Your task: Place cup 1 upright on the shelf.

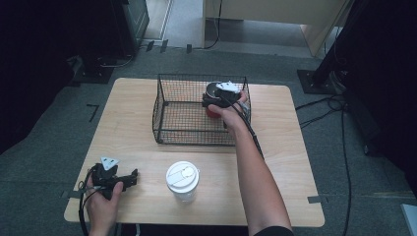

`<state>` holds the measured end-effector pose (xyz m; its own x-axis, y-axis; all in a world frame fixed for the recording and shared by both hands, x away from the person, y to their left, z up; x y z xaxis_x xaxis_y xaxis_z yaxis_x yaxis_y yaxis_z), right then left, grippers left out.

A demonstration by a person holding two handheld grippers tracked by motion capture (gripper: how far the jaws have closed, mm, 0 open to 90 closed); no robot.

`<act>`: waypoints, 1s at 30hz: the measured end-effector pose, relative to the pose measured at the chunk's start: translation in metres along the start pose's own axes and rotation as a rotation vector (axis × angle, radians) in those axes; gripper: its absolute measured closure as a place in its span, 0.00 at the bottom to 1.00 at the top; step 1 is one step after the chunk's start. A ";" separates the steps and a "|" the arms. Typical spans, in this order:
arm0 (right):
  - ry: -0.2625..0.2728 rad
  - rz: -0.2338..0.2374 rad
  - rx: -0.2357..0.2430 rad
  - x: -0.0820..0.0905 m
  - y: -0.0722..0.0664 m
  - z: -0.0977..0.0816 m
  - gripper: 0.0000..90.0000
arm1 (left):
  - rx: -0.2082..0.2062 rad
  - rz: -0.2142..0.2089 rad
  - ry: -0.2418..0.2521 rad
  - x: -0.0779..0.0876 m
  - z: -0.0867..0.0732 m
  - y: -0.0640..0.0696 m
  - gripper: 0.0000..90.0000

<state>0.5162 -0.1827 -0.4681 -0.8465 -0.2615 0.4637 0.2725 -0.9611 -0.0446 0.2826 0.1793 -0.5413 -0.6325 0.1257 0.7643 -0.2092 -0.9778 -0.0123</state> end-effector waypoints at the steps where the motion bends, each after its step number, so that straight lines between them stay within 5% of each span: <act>1: 0.000 0.000 0.000 0.000 0.000 0.000 0.01 | 0.000 0.000 0.000 0.000 0.000 0.000 0.00; 21: 0.089 -0.069 0.112 0.021 -0.008 0.019 0.00 | 0.000 0.000 0.000 0.000 0.000 0.000 0.00; 30: 0.157 -0.052 0.134 0.038 -0.014 0.033 0.00 | 0.000 0.000 -0.001 0.000 0.000 0.000 0.00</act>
<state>0.4955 -0.1765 -0.4207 -0.9191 -0.2322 0.3184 0.2758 -0.9561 0.0988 0.2825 0.1793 -0.5412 -0.6320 0.1257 0.7647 -0.2095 -0.9777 -0.0125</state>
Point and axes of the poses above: each handheld gripper's, and its own axes: x roughly backward along the jaws, z roughly out of its top, y roughly to its right, the point moved 3 cm from there along -x, roughly forward along the jaws, and after that the axes turned 3 degrees about -y, right-handed, at the moved point
